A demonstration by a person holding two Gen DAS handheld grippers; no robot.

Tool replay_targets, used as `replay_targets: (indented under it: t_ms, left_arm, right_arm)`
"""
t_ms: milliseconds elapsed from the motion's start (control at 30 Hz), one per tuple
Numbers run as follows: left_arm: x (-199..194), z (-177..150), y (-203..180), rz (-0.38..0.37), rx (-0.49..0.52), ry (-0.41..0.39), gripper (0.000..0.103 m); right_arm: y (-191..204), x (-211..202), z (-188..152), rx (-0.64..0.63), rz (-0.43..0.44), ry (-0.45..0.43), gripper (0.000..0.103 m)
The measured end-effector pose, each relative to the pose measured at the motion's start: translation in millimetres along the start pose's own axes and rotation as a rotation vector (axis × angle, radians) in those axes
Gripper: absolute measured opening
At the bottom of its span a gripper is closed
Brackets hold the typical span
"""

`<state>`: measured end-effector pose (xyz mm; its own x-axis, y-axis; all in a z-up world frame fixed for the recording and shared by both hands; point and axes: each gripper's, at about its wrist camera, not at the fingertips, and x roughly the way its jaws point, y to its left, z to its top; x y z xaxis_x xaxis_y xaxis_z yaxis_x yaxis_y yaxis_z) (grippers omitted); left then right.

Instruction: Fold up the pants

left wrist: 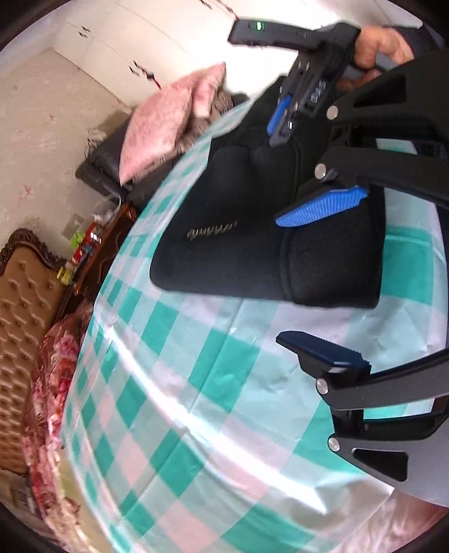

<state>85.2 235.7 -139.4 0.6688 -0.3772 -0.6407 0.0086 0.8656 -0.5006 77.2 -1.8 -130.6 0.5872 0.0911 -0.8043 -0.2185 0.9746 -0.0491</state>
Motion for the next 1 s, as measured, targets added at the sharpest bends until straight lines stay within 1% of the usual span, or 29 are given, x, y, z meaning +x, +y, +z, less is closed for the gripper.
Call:
replay_targets:
  t_ms: [100, 133, 233, 300, 333, 400, 567, 633, 733, 800, 900, 933, 1000]
  left_arm:
    - [1, -6, -2, -0.058, 0.006, 0.012, 0.061]
    - [3, -7, -3, -0.066, 0.004, 0.019, 0.061]
    - [7, -12, 1, -0.092, -0.024, 0.031, 0.061]
    - [10, -15, 8, -0.136, -0.063, 0.04, 0.061]
    - [10, -16, 9, -0.145, -0.061, 0.034, 0.061]
    - [10, -17, 9, -0.147, -0.054, 0.031, 0.061]
    - [10, -19, 11, -0.156, -0.064, 0.03, 0.055]
    - [9, -19, 14, -0.172, -0.084, 0.03, 0.054]
    - [10, -20, 23, -0.213, -0.144, 0.024, 0.056]
    - [10, -21, 22, -0.216, -0.146, 0.026, 0.056]
    - [10, -20, 22, -0.209, -0.152, 0.03, 0.048]
    - [9, -20, 22, -0.207, -0.149, 0.027, 0.045]
    - [3, -18, 16, -0.178, -0.108, 0.012, 0.041]
  right_arm:
    - [2, 0, -2, -0.004, -0.006, -0.003, 0.039]
    - [3, 0, -2, -0.006, -0.01, -0.004, 0.039]
    - [5, 1, -2, -0.01, -0.019, -0.006, 0.039]
    - [6, 1, -3, -0.011, -0.021, -0.006, 0.039]
    - [6, 1, -3, -0.011, -0.022, -0.006, 0.04]
    - [6, 1, -3, -0.013, -0.025, -0.006, 0.04]
    - [8, 2, -4, -0.02, -0.044, -0.011, 0.04]
    - [10, 2, -4, -0.026, -0.052, -0.01, 0.041]
    - [11, 2, -3, -0.029, -0.06, -0.007, 0.041]
    - [11, 2, -3, -0.028, -0.062, -0.004, 0.042]
    - [12, 2, -1, -0.029, -0.062, 0.01, 0.043]
    - [11, 2, 1, -0.026, -0.061, 0.024, 0.046]
    - [6, 0, 9, 0.007, -0.05, 0.078, 0.066]
